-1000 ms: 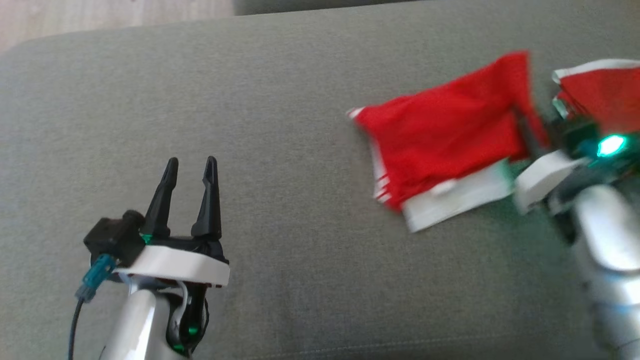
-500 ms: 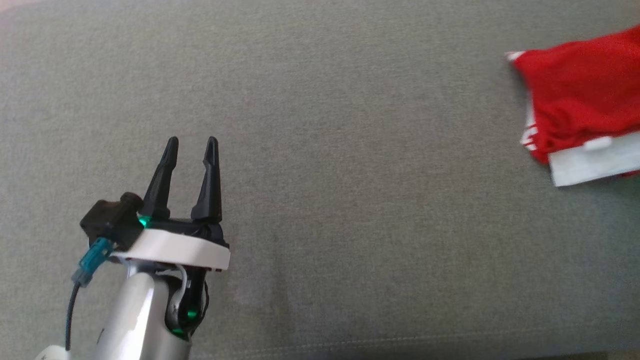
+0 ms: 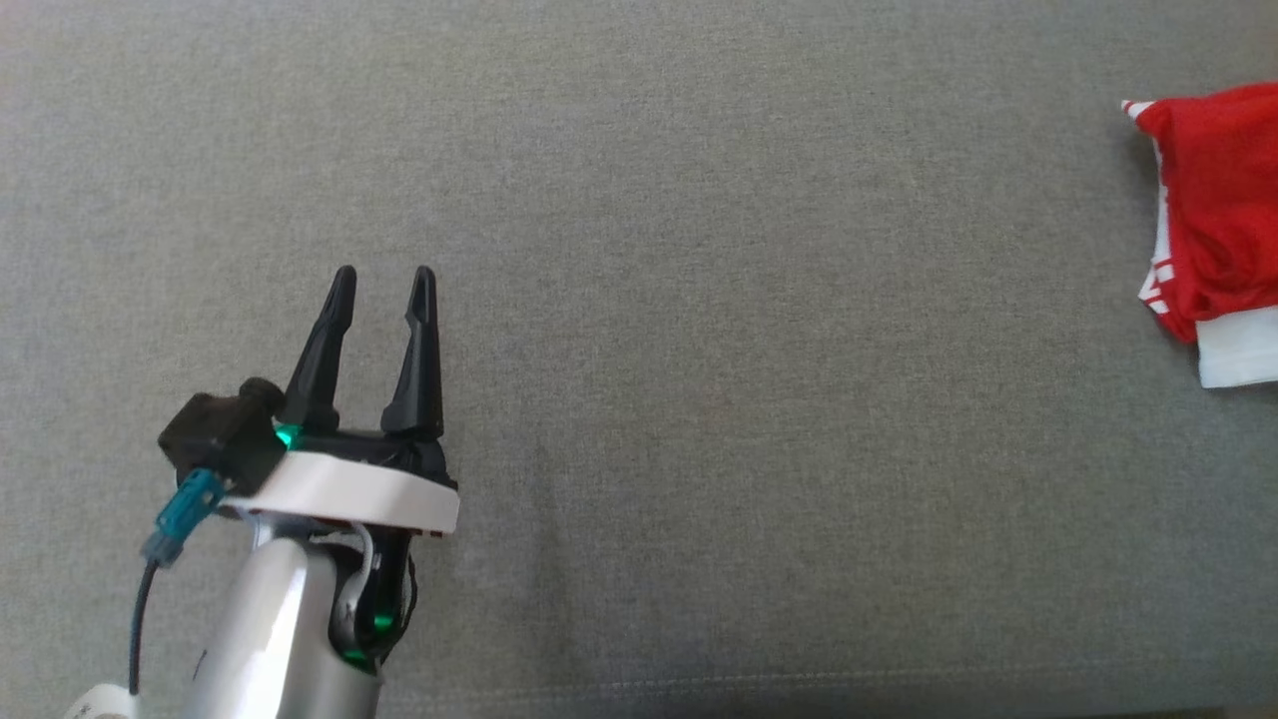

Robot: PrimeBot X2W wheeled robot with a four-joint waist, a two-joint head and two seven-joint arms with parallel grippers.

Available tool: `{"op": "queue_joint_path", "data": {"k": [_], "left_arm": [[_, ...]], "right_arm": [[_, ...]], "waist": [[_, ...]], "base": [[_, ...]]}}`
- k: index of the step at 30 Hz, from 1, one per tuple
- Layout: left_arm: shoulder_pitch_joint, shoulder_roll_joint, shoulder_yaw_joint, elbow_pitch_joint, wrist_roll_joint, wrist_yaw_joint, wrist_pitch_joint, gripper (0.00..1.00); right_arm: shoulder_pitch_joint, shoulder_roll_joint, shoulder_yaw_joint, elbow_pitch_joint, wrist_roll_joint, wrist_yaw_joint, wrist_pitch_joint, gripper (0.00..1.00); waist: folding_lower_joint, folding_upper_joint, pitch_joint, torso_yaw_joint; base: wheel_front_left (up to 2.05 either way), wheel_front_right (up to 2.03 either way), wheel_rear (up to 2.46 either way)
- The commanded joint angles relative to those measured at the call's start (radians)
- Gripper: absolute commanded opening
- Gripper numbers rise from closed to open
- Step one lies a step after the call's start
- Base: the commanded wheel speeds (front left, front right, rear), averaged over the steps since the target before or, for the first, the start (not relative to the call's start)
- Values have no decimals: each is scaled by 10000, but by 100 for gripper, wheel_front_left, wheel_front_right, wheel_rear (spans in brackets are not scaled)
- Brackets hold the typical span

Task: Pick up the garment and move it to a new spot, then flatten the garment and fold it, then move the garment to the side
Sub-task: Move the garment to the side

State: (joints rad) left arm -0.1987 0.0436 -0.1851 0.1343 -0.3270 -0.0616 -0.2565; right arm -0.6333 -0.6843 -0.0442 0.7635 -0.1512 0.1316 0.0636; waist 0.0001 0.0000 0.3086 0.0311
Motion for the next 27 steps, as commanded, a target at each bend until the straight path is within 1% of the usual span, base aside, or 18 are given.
{"op": "queue_joint_path", "data": {"k": [1,6,7,8,9,10,11,17,21,24,27], "left_arm": [[-398,66,304,-296,44,-14,-53,100],[-431,66,287,-256,52,-26,-53,100],[-431,66,275,-248,50,-29,-53,100],[-425,66,266,-240,48,-31,-53,100],[-414,66,260,-229,47,-34,-53,100],[-402,66,260,-213,45,-38,-53,100],[-388,66,266,-196,47,-40,-53,100],[-272,66,305,-85,66,-50,-53,100],[-184,66,317,-39,50,-51,-53,100],[-83,66,324,-29,28,-45,-53,100],[43,66,382,-48,23,-25,-53,100]], "right_arm": [[-33,-354,-98,-220,-104,-9,41,0],[87,-105,-352,-372,-244,-9,132,0],[114,-64,-402,-422,-278,-9,155,3],[146,-13,-457,-483,-305,-9,170,27],[186,52,-523,-548,-322,-9,187,43],[236,119,-575,-619,-346,-9,211,86],[291,184,-626,-695,-368,-9,234,100],[619,517,-969,-1158,-423,-9,519,100],[775,836,-1091,-1723,-356,-9,650,100],[841,1238,-1034,-2413,-270,-9,605,100],[901,1881,-828,-3279,-52,-9,485,100]], "waist": [[-1,0,28,-9],[-1,0,73,-23],[-1,0,67,-18],[-1,0,52,-15],[-1,0,29,-15],[-1,0,3,-17],[-1,0,-28,-20],[-1,0,-304,-72],[-1,0,-561,-125],[-1,0,-841,-167],[-1,0,-1160,-223]], "base": [[0,0,0],[0,0,0],[0,0,0],[0,0,0],[0,0,0],[0,0,0],[0,0,0],[0,0,0],[0,0,0],[0,0,0],[0,0,0]]}}
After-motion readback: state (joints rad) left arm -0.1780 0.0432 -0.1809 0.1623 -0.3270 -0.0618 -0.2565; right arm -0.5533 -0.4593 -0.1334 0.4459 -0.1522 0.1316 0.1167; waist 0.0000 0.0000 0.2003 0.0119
